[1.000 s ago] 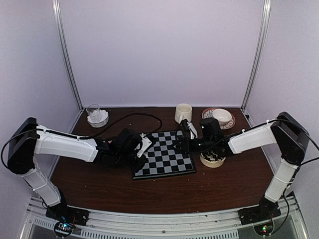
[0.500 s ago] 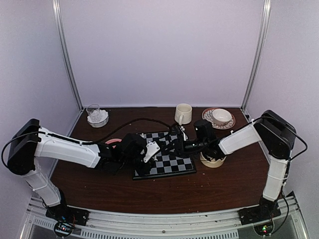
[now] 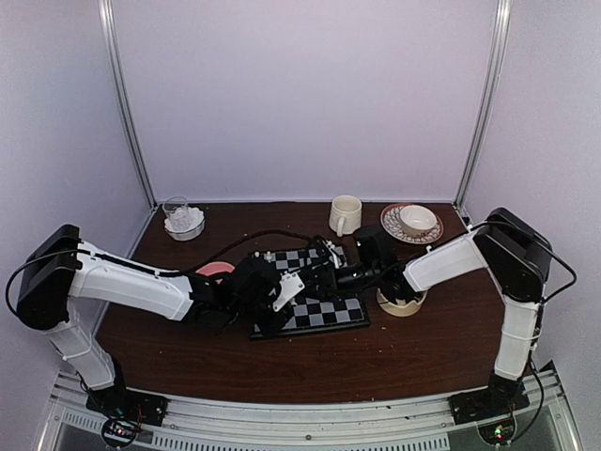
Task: Set up the chess pieces on the board
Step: Pass from the left arm to the right
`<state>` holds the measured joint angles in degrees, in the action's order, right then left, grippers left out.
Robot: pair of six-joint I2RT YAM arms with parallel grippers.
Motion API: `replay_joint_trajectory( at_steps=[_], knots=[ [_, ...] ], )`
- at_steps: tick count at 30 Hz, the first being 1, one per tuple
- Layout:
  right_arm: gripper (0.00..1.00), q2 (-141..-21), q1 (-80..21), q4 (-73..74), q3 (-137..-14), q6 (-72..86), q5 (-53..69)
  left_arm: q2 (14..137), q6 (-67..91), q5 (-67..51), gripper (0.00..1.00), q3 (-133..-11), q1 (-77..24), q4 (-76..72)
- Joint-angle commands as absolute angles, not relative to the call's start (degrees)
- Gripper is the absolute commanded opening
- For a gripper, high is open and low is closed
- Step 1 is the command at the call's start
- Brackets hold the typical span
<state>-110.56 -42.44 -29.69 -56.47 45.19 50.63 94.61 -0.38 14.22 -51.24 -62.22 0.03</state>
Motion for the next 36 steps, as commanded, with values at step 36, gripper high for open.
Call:
replay_joint_trajectory(
  at_steps=[36],
  knots=[
    [0.06,-114.7,-44.4,-25.3,-60.9,41.8,53.8,96.4,-2.2,18.4,0.06,-53.5,-64.1,-0.8]
  ],
)
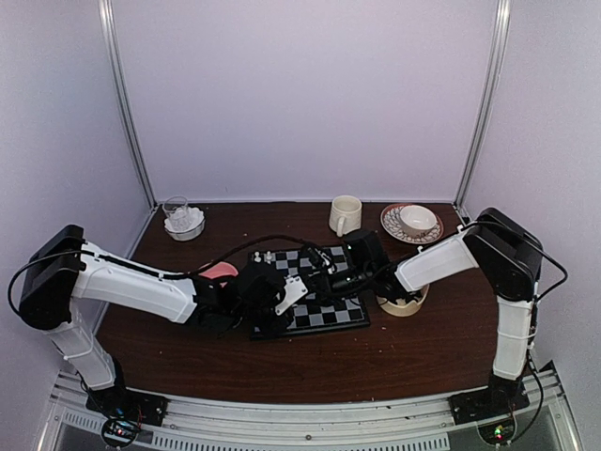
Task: Set up the chess pieces on the board
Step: Pass from the left arm to the right, then place the pawn on the chessboard.
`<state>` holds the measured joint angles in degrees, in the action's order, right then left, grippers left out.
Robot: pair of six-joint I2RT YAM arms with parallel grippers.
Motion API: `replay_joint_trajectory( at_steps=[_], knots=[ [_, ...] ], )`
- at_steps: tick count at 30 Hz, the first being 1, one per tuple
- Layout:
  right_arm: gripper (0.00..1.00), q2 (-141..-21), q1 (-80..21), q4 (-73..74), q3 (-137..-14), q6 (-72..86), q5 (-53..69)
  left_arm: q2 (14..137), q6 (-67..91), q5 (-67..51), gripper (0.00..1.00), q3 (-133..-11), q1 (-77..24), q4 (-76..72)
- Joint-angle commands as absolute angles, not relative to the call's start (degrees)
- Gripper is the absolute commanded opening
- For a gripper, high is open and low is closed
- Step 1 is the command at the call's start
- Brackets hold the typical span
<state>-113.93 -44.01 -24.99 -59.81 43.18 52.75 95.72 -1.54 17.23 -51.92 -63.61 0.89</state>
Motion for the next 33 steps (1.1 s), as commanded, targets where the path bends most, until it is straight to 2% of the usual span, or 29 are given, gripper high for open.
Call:
replay_joint_trajectory(
  at_steps=[1,3,6,10,18,27,33],
  knots=[
    [0.04,-114.5,-44.3,-25.1,-60.9,41.5,53.7,96.5,-2.2,18.6,0.07,-53.5,-64.1,-0.8],
    [0.02,-113.9,-44.2,-24.0,-60.8,40.2,52.8,96.3,-1.9,19.0,0.13,-53.4,-64.2,-0.9],
    [0.02,-110.9,-44.0,-18.1,-60.0,33.9,47.6,95.5,-1.8,18.7,0.28,-52.6,-64.4,-1.8],
    [0.01,-105.3,-44.1,-9.3,-58.8,23.0,35.9,93.0,-0.3,19.0,0.36,-51.3,-64.4,-2.6],
    [0.01,-101.1,-46.8,-11.2,-55.1,14.3,21.9,84.0,5.3,22.0,0.38,-47.2,-62.9,-3.9],
    [0.02,-106.0,-55.8,-11.0,-60.1,4.7,9.9,73.5,18.4,21.0,0.39,-41.2,-51.4,-2.0],
    [0.03,-110.5,-58.6,-11.4,-62.7,3.0,5.7,69.4,20.2,22.9,0.4,-39.1,-50.0,-1.5]
  ],
)
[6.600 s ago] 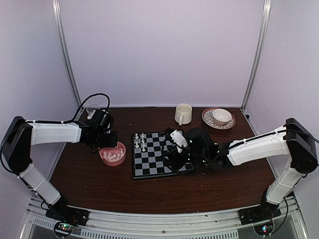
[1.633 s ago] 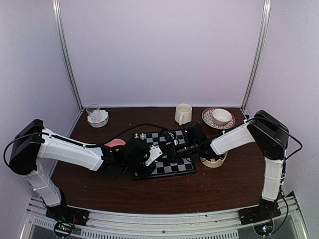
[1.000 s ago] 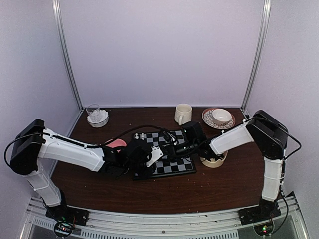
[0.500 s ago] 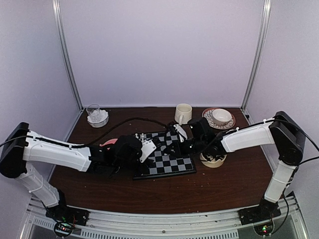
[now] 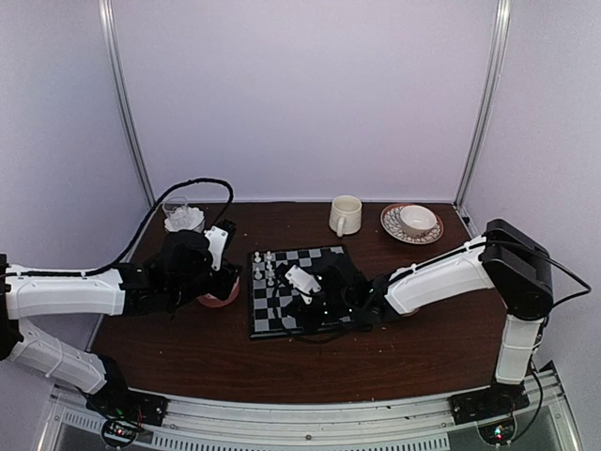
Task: Set up the chess pieces on the board
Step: Place the pawn on the chessboard.
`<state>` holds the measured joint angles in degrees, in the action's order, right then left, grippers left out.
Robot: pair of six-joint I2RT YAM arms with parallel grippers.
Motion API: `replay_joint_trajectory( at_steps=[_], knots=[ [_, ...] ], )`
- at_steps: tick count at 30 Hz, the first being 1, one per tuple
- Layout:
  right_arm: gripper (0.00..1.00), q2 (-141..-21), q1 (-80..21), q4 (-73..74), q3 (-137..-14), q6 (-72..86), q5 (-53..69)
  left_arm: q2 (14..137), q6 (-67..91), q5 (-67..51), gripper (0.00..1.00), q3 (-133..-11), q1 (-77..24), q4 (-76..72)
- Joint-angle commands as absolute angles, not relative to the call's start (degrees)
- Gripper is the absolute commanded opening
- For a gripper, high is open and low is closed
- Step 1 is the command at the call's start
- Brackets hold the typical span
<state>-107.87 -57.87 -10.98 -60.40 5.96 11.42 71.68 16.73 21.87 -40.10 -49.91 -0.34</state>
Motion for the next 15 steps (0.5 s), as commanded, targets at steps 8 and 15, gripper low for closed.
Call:
replay_joint_trajectory(
  at_steps=[8,15],
  knots=[
    [0.07,-112.5,-59.6,-9.1,-64.7,1.2,3.4,69.3,20.6,23.1,0.4,-39.4,-50.1,-0.8],
    [0.14,-112.3,-59.7,-8.1,-65.0,0.9,3.5,69.9,20.6,23.1,0.4,-39.8,-50.1,-0.4]
  ],
)
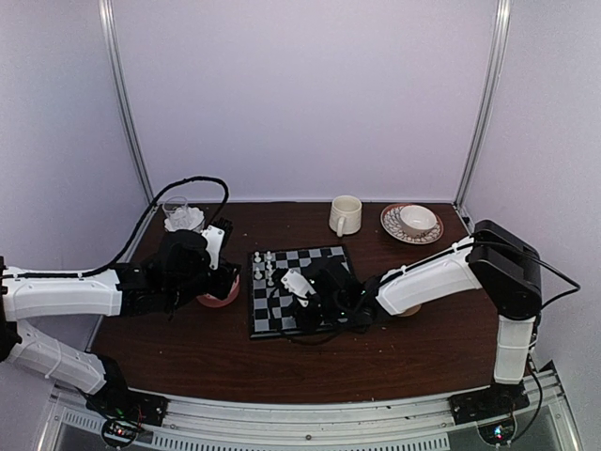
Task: Set up the chess pieces on the board
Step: Place the pawn on the chessboard.
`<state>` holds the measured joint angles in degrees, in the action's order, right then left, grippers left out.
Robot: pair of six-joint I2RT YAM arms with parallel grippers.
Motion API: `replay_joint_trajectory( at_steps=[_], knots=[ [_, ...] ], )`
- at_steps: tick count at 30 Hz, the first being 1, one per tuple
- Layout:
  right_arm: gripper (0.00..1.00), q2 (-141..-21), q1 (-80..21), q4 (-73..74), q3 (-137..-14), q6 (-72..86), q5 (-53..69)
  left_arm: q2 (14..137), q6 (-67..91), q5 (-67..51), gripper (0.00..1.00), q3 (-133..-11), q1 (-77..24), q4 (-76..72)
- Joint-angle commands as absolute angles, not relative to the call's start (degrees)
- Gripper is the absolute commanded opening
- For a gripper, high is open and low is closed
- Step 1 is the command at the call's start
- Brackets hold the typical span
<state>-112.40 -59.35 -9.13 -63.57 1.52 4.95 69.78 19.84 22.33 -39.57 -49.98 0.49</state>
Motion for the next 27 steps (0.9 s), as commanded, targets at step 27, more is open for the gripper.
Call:
replay_joint_trajectory(
  at_steps=[27],
  knots=[
    [0.41,-96.6,-59.7,-15.4,-52.7,4.3,-1.7,80.1,17.6,9.5,0.47,-45.4,-51.1,2.1]
  ],
)
